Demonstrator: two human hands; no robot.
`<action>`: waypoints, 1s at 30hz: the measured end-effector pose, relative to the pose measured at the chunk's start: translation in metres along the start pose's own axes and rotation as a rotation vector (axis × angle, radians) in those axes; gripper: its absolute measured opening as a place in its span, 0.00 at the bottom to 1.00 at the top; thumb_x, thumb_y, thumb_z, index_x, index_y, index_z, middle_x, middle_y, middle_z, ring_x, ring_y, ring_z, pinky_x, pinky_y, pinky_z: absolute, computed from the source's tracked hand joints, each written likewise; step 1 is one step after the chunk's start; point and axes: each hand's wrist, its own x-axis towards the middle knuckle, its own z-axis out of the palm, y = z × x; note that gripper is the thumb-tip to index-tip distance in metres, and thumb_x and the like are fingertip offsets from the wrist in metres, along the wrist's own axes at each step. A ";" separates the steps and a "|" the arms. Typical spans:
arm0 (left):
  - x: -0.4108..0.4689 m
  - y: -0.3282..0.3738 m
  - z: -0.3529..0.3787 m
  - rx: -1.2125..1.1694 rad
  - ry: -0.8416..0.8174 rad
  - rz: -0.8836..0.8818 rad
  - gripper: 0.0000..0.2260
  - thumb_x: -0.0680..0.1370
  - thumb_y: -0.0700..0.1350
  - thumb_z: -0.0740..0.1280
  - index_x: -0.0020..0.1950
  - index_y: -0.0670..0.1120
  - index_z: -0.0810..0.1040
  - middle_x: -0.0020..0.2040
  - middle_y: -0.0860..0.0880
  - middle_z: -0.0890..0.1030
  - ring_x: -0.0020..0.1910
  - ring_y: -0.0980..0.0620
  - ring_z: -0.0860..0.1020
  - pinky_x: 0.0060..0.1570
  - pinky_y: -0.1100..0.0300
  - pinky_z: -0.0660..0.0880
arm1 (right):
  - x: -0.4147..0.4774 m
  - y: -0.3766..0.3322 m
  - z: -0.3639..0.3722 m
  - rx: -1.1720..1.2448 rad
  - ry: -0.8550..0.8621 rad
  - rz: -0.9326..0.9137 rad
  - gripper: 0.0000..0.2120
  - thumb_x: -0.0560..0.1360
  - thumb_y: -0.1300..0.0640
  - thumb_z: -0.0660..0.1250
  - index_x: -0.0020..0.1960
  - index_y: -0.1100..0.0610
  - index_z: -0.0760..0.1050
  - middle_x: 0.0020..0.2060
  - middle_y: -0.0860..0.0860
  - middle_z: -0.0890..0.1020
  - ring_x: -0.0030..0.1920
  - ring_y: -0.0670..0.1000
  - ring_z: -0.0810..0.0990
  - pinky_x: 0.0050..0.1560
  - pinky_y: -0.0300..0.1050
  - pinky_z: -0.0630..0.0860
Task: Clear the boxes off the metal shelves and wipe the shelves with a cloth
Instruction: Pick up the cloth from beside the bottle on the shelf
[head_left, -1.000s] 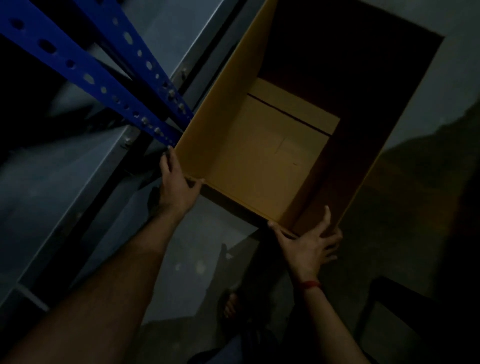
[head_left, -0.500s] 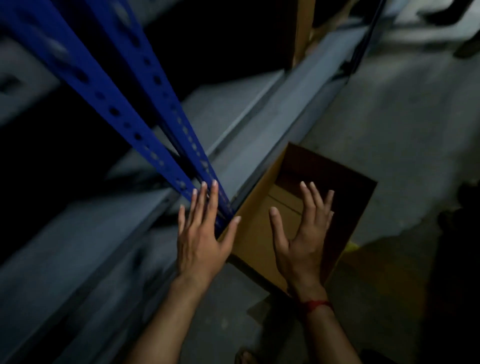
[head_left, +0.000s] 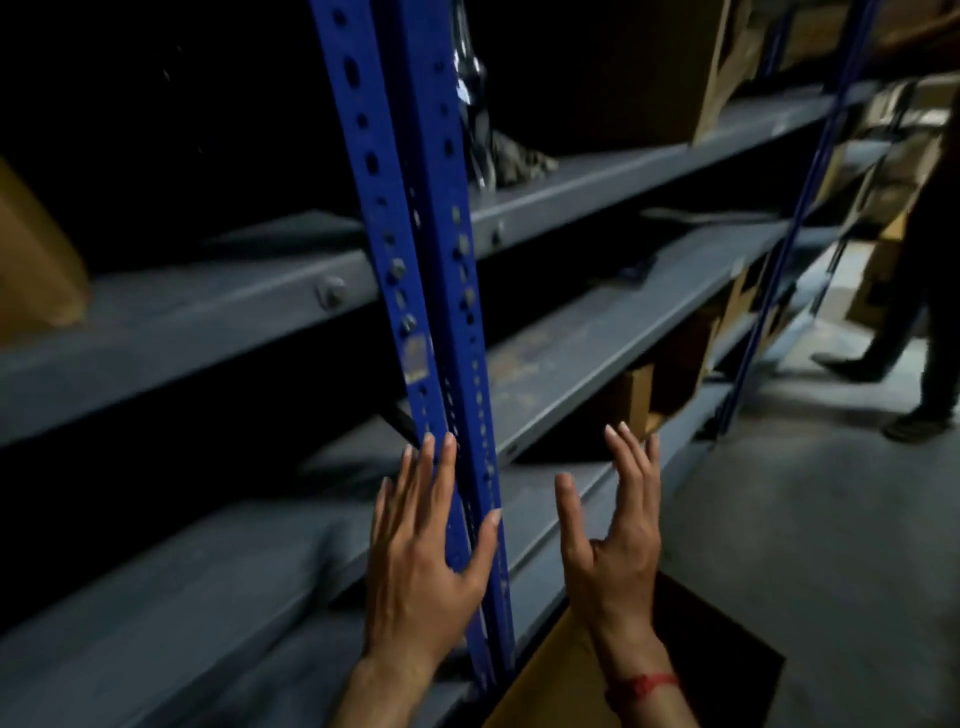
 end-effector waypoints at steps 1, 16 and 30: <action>0.007 0.003 -0.008 -0.013 0.024 0.002 0.34 0.79 0.60 0.62 0.81 0.49 0.58 0.81 0.50 0.60 0.79 0.48 0.61 0.70 0.39 0.68 | 0.010 -0.010 0.001 0.015 0.001 -0.014 0.28 0.78 0.46 0.64 0.74 0.57 0.67 0.75 0.50 0.67 0.80 0.52 0.55 0.78 0.43 0.57; 0.162 0.083 -0.058 -0.096 0.169 0.084 0.32 0.79 0.55 0.65 0.81 0.55 0.57 0.79 0.60 0.62 0.77 0.61 0.61 0.74 0.65 0.61 | 0.222 -0.094 0.047 0.324 0.036 -0.317 0.19 0.80 0.55 0.66 0.69 0.61 0.72 0.65 0.54 0.76 0.68 0.50 0.74 0.69 0.42 0.71; 0.259 0.137 -0.013 -0.145 0.329 -0.274 0.35 0.80 0.46 0.67 0.81 0.61 0.51 0.70 0.69 0.60 0.70 0.68 0.63 0.68 0.71 0.64 | 0.381 -0.125 0.111 0.454 -0.634 -0.164 0.39 0.71 0.39 0.74 0.76 0.52 0.64 0.70 0.50 0.74 0.68 0.48 0.73 0.65 0.43 0.75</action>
